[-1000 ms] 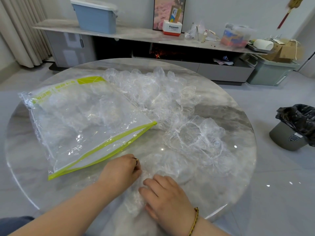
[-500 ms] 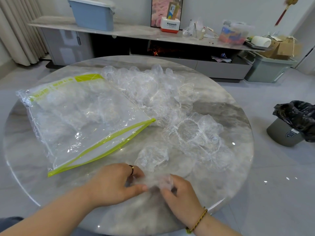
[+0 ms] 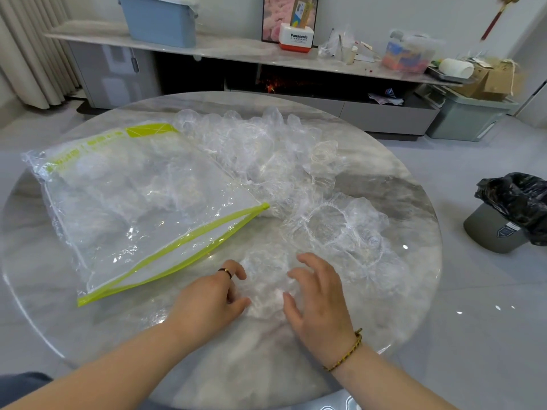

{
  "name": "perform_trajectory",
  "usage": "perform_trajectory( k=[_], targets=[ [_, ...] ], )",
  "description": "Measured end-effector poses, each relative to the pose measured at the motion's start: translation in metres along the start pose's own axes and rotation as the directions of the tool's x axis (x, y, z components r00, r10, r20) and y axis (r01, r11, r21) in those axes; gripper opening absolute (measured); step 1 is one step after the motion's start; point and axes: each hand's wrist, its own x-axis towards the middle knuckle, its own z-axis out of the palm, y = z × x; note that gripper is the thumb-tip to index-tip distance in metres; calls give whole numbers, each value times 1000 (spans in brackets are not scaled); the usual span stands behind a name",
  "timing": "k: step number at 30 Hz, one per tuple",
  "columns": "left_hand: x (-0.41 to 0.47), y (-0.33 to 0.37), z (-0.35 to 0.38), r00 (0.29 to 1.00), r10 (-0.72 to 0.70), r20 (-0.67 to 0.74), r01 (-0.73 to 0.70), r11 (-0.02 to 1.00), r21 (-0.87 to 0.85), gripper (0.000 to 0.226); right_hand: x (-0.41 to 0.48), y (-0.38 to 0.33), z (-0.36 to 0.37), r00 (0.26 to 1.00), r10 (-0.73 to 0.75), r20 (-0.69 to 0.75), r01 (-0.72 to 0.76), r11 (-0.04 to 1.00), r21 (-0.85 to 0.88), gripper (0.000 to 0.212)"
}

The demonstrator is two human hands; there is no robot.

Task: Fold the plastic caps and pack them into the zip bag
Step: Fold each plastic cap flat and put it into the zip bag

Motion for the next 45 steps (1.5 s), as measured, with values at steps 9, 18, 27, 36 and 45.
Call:
perform_trajectory(
  k=[9, 18, 27, 36, 45],
  targets=[
    [4, -3, -10, 994, -19, 107, 68, 878, -474, 22, 4, -6, 3, 892, -18, 453, 60, 995, -78, 49],
    [4, -15, 0, 868, 444, -223, -389, 886, 252, 56, 34, -5, 1, 775, 403, 487, -563, 790, 243, 24],
    [18, -1, 1, 972, -226, -61, 198, 932, -305, 16, 36, -8, 12, 722, 557, 410, -606, 795, -12, 46],
    [13, 11, -4, 970, -198, -143, 198, 980, -12, 41, 41, -7, 13, 634, 683, 364, -731, 682, -7, 37],
    [31, 15, -6, 957, -285, -59, 243, 894, -376, 36, 39, -7, 13, 680, 549, 486, -699, 686, 203, 39]
  ],
)
